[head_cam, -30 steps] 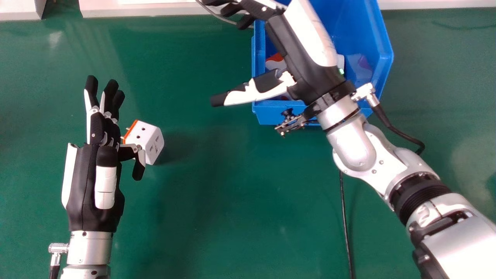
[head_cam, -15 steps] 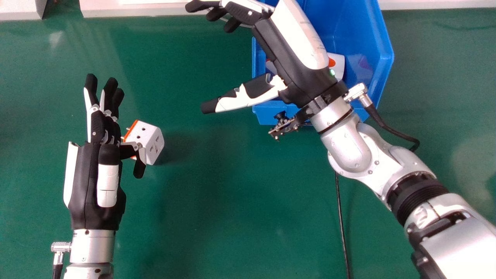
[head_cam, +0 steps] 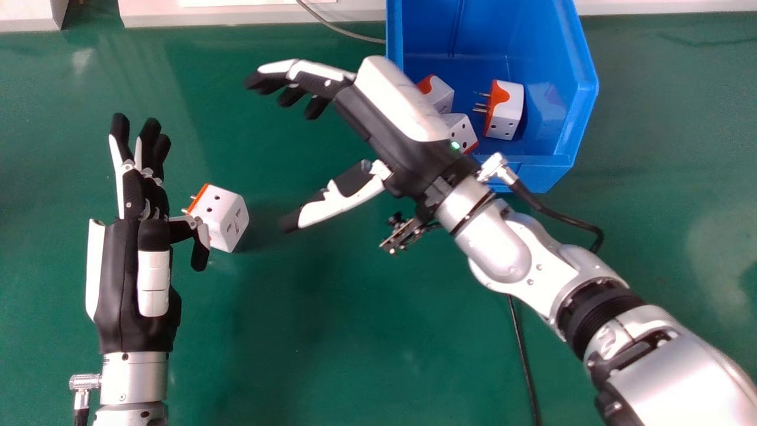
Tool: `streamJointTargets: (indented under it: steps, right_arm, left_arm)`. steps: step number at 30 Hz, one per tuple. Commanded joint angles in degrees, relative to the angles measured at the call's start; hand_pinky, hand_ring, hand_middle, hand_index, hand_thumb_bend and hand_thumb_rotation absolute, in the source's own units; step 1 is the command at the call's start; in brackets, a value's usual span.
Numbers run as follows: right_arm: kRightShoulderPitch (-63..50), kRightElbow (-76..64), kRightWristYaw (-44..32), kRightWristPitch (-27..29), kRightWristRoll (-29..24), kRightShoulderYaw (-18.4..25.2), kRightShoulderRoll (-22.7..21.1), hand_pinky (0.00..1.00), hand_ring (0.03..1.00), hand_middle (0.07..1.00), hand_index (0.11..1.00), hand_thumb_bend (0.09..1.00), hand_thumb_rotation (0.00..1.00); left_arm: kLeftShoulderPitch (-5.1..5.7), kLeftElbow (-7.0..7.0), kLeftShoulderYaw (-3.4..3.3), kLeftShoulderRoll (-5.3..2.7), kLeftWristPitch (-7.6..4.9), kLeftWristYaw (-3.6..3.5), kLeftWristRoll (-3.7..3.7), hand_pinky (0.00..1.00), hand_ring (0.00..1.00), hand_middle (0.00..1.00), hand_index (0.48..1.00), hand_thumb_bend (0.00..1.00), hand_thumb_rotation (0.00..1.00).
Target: Pick all objects and put in blue box
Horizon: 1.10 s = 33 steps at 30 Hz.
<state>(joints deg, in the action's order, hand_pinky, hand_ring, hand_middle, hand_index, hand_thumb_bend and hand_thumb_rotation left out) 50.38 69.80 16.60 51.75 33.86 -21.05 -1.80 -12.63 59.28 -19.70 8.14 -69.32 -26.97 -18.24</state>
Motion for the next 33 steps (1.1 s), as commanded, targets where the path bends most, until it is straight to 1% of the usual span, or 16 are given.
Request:
streamJointTargets:
  steps: [1, 5, 8, 12, 15, 18, 20, 23, 28, 33]
  right_arm:
    - [2.56, -0.36, -0.57, 0.23, -1.35, 0.03, 1.37, 0.63, 0.727, 0.783, 0.793, 0.968, 0.21]
    - [2.81, 0.08, -1.32, 0.08, -0.93, -0.49, 3.66, 0.65, 0.741, 0.802, 0.817, 0.983, 0.23]
    - [2.99, 0.59, -1.91, -0.21, -0.68, -1.02, 5.3, 0.65, 0.746, 0.807, 0.823, 0.99, 0.24]
    - [3.41, 1.36, -2.5, -1.05, -0.39, -1.77, 7.04, 0.65, 0.753, 0.813, 0.83, 0.998, 0.25]
    - [4.07, 2.34, -3.7, -2.38, -0.46, -2.24, 8.49, 0.65, 0.756, 0.816, 0.831, 1.0, 0.26]
    - [4.62, 3.17, -4.76, -4.01, -0.18, -2.8, 9.76, 0.65, 0.759, 0.818, 0.831, 1.0, 0.26]
    - [4.96, 3.76, -5.63, -5.18, 0.04, -3.26, 10.48, 0.66, 0.763, 0.819, 0.831, 1.0, 0.27]
    - [5.35, 4.29, -6.4, -6.26, 0.11, -3.85, 10.83, 0.66, 0.766, 0.82, 0.83, 1.0, 0.27]
    - [6.07, 4.82, -6.94, -7.96, 0.45, -4.85, 10.69, 0.65, 0.768, 0.821, 0.827, 1.0, 0.27]
    - [7.16, 5.35, -7.62, -10.36, 0.39, -5.26, 10.6, 0.65, 0.766, 0.822, 0.827, 1.0, 0.27]
  left_arm:
    - [-0.19, 0.86, -0.58, 1.05, -1.42, 1.21, 0.95, 0.0, 1.0, 1.0, 1.0, 1.0, 0.97]
    - [0.03, 1.01, -0.72, 1.46, -2.04, 3.43, 2.14, 0.0, 1.0, 1.0, 1.0, 1.0, 0.99]
    - [0.25, 0.82, -0.7, 1.63, -2.02, 5.07, 3.03, 0.0, 1.0, 1.0, 1.0, 1.0, 0.99]
    - [0.27, 0.64, -0.6, 1.96, -1.79, 6.7, 3.79, 0.0, 1.0, 1.0, 1.0, 1.0, 1.0]
    - [0.42, 0.26, -0.41, 2.05, -1.76, 7.65, 4.27, 0.0, 1.0, 1.0, 1.0, 1.0, 1.0]
    - [0.44, 0.08, -0.29, 2.17, -1.69, 8.28, 4.58, 0.0, 1.0, 1.0, 1.0, 1.0, 1.0]
    - [0.63, -0.12, -0.22, 2.21, -1.8, 8.75, 4.93, 0.0, 1.0, 1.0, 1.0, 1.0, 1.0]
    - [0.71, -0.14, -0.13, 2.25, -1.81, 8.9, 4.98, 0.0, 1.0, 1.0, 1.0, 1.0, 1.0]
    - [0.75, -0.09, 0.02, 2.4, -1.7, 8.66, 4.79, 0.0, 1.0, 1.0, 1.0, 1.0, 1.0]
    - [0.7, -0.02, 0.38, 2.3, -1.82, 7.93, 4.32, 0.0, 1.0, 1.0, 1.0, 1.0, 1.0]
